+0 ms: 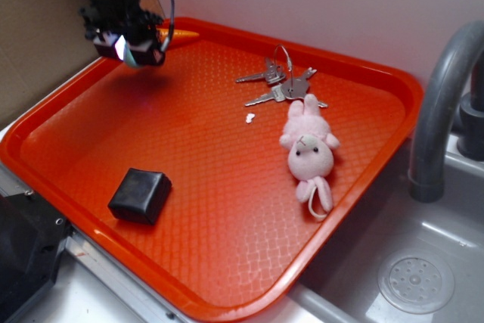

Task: Grab the green ball.

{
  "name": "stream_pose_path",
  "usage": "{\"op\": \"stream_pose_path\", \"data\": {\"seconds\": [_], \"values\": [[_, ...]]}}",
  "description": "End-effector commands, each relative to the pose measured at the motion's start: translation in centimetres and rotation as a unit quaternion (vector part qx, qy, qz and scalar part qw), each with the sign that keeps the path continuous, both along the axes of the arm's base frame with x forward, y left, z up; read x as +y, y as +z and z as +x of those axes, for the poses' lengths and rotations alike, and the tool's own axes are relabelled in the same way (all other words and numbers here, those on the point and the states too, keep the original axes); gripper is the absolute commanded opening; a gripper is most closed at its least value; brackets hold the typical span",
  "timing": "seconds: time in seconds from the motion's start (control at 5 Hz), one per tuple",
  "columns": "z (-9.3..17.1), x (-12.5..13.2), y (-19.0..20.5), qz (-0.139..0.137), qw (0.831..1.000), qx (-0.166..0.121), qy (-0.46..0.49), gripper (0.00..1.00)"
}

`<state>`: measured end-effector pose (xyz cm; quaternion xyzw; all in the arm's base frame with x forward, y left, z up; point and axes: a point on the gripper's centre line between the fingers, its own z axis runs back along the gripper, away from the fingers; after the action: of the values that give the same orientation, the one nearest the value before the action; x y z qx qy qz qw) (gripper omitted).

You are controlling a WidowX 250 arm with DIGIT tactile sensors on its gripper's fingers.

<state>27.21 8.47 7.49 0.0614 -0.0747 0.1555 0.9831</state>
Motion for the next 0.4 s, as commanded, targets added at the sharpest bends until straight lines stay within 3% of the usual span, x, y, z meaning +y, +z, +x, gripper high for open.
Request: {"op": "stream_pose_path", "data": {"seconds": [0.0, 0.2], "values": [[-6.2, -5.7, 12.3, -0.062, 0.994, 0.028, -0.086, 0.00], [-6.6, -7.3, 17.2, -0.032, 0.991, 0.052, -0.116, 0.00]]}}
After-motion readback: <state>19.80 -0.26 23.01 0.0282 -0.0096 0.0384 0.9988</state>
